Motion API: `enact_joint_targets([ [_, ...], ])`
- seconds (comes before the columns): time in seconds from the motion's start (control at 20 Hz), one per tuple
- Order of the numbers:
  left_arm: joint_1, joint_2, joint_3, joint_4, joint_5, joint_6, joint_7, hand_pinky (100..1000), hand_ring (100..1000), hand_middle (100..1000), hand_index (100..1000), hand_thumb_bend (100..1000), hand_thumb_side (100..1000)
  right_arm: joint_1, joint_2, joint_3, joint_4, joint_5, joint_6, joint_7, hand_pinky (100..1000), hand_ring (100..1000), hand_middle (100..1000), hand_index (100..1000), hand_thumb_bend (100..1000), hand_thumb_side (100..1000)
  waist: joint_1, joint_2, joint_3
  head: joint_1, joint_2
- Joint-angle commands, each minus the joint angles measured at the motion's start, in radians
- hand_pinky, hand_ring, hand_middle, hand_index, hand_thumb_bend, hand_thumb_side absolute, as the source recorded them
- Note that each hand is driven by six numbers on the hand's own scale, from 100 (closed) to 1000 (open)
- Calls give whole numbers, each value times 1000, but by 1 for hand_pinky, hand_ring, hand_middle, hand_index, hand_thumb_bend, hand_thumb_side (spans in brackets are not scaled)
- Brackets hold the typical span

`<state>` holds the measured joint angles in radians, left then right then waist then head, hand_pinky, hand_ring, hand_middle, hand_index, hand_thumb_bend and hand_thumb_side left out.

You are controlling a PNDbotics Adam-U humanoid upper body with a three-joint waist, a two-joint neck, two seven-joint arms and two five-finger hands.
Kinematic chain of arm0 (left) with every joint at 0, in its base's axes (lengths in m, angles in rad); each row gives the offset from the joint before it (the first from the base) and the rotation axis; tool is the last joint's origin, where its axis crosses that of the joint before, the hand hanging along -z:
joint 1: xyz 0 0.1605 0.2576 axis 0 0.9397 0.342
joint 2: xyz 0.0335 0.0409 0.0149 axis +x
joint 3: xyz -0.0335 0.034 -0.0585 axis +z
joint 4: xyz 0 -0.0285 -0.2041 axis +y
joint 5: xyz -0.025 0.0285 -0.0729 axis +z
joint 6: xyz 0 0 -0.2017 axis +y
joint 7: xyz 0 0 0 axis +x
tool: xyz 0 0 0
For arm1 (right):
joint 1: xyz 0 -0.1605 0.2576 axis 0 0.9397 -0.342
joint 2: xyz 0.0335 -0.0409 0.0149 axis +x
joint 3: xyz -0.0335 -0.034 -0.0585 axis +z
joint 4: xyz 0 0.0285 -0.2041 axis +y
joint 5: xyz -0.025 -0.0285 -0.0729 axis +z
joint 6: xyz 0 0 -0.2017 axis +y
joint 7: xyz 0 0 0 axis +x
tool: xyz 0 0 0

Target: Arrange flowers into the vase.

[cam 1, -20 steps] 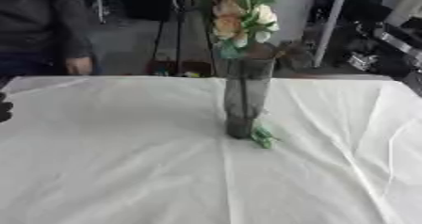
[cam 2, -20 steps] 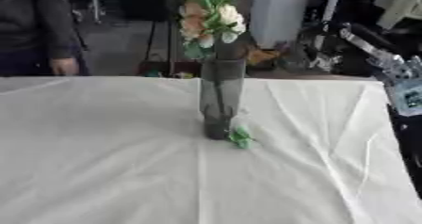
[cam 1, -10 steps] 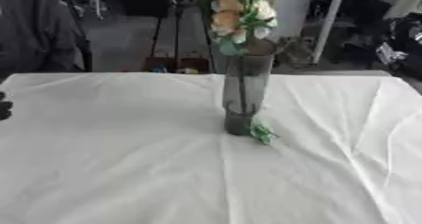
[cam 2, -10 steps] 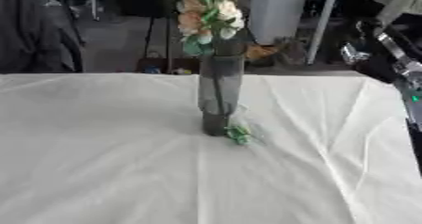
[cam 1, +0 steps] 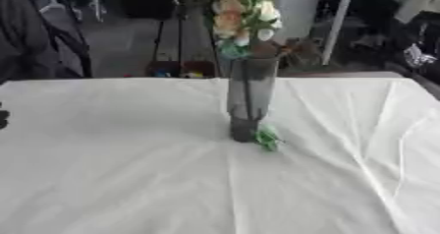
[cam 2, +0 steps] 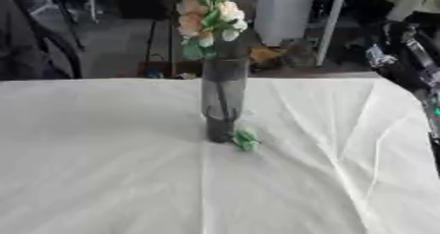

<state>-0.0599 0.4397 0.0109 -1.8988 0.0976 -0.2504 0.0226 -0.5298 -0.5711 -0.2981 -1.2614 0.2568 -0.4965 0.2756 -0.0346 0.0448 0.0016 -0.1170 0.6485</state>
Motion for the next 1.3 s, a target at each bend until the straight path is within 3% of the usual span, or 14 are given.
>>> enact_joint_targets([
  [0.05,-5,11,4,-17,6,-3,-8,811,777,753,735,500,805,-10,-19,-15,-33,-14,12,4,774,800,697,790,100,701,3,-10,0,0,-11],
  [0.55,-2,15,4,-25,16,-29,-29,810,779,758,744,541,801,0,-18,-13,-29,-29,15,23,776,799,692,788,100,723,5,-13,-3,-4,-31],
  [1.3,-5,21,11,-16,25,-28,-15,811,780,767,778,527,865,9,-17,-18,-29,-33,17,19,777,797,689,787,100,731,6,-15,-1,2,-17],
])
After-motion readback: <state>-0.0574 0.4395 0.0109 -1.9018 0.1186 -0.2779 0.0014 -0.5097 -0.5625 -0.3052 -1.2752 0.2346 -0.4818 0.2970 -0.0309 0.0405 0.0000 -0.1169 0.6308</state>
